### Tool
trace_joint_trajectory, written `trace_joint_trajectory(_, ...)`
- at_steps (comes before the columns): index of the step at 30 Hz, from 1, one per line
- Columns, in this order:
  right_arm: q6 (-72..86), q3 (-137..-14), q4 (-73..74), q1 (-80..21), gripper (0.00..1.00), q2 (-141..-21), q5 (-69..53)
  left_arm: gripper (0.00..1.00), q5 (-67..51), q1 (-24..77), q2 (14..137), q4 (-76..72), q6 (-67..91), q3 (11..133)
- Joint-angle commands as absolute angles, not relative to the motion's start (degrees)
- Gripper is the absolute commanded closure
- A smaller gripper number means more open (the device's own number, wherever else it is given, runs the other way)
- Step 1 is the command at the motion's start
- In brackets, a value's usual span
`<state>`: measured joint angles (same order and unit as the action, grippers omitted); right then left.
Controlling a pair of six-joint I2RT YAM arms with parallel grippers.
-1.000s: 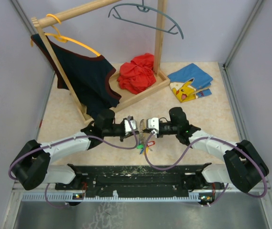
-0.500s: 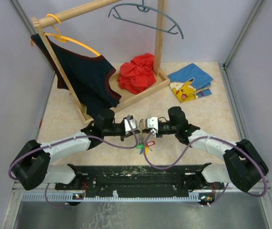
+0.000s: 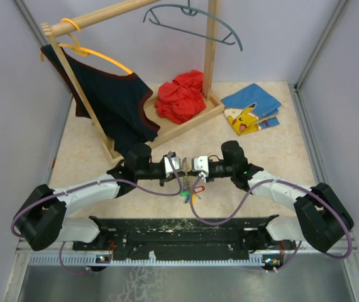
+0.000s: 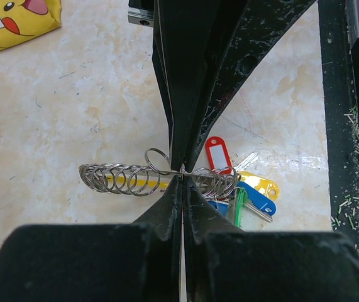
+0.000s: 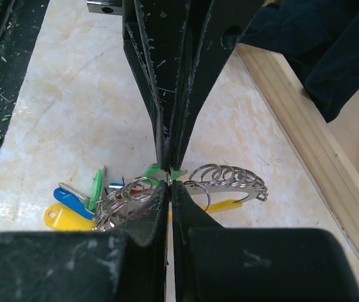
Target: Put the keys on the keyring
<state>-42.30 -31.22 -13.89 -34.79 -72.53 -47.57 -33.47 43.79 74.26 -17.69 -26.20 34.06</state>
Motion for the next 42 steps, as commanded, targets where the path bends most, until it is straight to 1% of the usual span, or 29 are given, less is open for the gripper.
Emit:
trace_joint_trajectory(1,-45.62,-32.01,-17.25,-36.04,1.00,-70.61,-51.83,1.00,-33.38,44.16,73.23,-16.69,-23.30,35.98)
trace_joint_trajectory(10,-47.63,-31.28,-16.79,-36.04,1.00,-69.28,-52.49,1.00,-37.43,41.69,73.68,-14.22,-18.42,36.40)
trace_joint_trajectory(20,-48.03,-31.56,-15.82,-35.95,1.00,-69.54,-53.07,1.00,-43.22,38.04,74.73,-17.29,-13.87,35.42)
trace_joint_trajectory(28,-48.16,-31.73,-15.82,-35.51,1.00,-69.88,-54.61,1.00,-45.96,34.90,75.71,-22.30,-8.72,33.79)
trace_joint_trajectory(34,-48.08,-31.90,-15.86,-35.46,1.00,-70.12,-54.69,1.00,-47.03,34.63,77.58,-22.24,-7.54,34.64)
trace_joint_trajectory(39,-43.68,-29.96,-22.24,-34.46,1.00,-68.65,-54.10,1.00,-47.11,34.54,78.23,-21.57,-6.02,34.19)
trace_joint_trajectory(42,-40.24,-28.95,-26.59,-34.11,1.00,-68.47,-54.63,1.00,-47.00,34.54,78.39,-24.02,-4.48,32.78)
